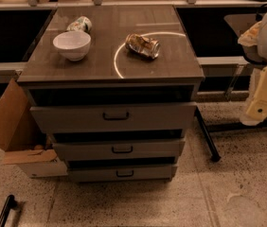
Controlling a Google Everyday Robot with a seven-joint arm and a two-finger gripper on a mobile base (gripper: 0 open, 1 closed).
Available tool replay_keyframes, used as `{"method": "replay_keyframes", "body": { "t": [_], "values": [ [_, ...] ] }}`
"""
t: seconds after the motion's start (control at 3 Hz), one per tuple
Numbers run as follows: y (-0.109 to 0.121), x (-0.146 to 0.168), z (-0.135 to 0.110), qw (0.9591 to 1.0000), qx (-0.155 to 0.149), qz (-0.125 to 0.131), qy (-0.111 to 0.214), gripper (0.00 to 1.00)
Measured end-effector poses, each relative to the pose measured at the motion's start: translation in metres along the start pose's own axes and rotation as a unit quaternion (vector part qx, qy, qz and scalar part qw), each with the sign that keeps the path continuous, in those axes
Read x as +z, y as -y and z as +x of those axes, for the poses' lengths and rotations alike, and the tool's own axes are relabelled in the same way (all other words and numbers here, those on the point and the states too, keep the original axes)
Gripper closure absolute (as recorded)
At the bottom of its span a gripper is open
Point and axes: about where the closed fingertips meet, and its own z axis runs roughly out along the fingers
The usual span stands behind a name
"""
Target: Open middle drawer
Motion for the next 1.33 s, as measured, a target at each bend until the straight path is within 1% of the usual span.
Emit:
{"method": "replay_keyframes", "body": {
  "t": [0.33,0.67,1.0,1.33],
  "values": [
    [0.0,0.0,0.0,1.0,0.0,0.0,0.0,0.0],
    [-0.017,0.037,0.001,0.9996,-0.01,-0.025,0.006,0.0],
    [-0.059,0.108,-0.009,0.9953,-0.03,-0.076,0.051,0.0],
    [-0.082,0.13,0.0,0.9936,-0.028,-0.102,0.041,0.0]
  ]
}}
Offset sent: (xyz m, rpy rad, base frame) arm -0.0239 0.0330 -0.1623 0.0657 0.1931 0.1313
